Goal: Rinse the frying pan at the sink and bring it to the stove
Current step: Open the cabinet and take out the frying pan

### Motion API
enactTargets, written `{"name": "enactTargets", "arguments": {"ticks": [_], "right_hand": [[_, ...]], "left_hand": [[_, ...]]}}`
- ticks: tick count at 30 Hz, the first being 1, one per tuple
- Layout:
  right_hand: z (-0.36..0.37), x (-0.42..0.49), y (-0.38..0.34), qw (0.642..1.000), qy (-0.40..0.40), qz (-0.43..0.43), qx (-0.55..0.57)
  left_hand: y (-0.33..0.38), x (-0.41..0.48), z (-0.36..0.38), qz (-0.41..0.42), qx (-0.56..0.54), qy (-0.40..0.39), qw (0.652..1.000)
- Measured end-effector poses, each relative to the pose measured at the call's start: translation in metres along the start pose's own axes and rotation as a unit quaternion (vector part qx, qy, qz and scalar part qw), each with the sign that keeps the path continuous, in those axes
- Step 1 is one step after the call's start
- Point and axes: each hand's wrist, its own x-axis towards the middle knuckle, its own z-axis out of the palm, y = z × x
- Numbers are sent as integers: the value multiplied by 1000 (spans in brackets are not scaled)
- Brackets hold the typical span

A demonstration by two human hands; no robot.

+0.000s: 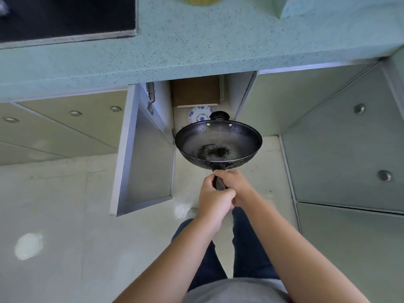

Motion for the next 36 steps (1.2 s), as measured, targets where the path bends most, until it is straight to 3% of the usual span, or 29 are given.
{"name": "enactTargets", "arguments": {"ticks": [13, 23, 36], "right_hand": [[-21, -74, 15, 985, 112, 2, 129], [-58, -125, 18, 950, 207, -15, 235], [-105, -192, 31, 940, 208, -134, 234]], "left_hand": [[6, -57, -2, 28, 154, -124, 980], [20, -101, 22, 66, 242, -235, 939], [7, -184, 47, 167, 222, -218, 935]]}}
